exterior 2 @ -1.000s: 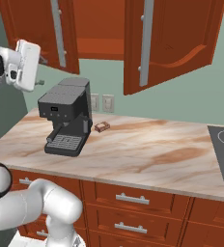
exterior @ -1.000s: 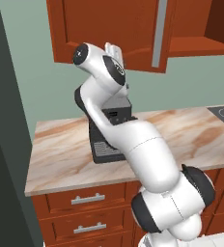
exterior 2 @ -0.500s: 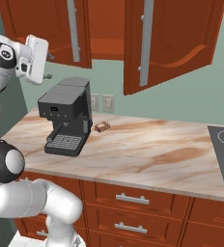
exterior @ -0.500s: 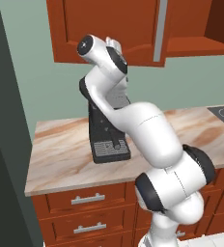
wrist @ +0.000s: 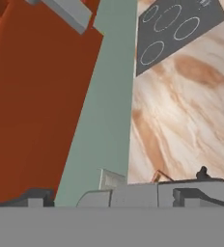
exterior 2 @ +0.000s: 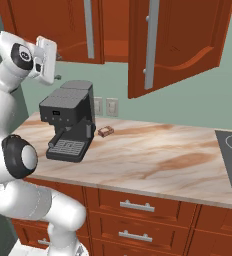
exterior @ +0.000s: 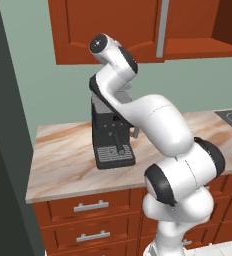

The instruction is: Close all open cabinet doors.

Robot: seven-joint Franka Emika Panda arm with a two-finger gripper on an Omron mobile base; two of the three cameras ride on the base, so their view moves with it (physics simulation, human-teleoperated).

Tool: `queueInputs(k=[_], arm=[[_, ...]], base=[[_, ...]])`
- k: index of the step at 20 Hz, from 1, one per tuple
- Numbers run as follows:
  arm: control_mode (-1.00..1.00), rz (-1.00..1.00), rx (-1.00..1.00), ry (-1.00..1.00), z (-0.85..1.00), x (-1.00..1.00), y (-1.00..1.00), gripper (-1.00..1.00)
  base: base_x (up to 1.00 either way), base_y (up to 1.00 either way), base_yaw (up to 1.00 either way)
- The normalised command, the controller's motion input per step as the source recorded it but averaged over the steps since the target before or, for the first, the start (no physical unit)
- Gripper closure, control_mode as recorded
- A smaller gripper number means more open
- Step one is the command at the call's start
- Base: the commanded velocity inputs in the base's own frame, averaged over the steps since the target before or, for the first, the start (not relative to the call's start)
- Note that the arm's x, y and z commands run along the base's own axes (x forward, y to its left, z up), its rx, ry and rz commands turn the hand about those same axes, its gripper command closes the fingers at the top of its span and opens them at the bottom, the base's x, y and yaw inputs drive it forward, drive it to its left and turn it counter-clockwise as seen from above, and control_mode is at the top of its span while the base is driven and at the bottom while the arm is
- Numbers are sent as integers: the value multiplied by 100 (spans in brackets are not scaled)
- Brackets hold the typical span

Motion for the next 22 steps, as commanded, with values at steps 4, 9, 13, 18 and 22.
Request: queueInputs(k=[4, 9, 13, 18, 22], arm=[[-100, 12, 1, 0, -22, 44, 0, -100], [-100, 10, 5, 0, -14, 44, 1, -100], [-100, 7, 13, 0, -2, 51, 1, -100], [-100, 6, 5, 0, -10, 13, 5, -100], [-100, 1, -2, 0, -6, -66, 2, -100]], base=[[0, 0, 0], [0, 0, 0], [0, 0, 0], [0, 0, 0], [0, 0, 0]])
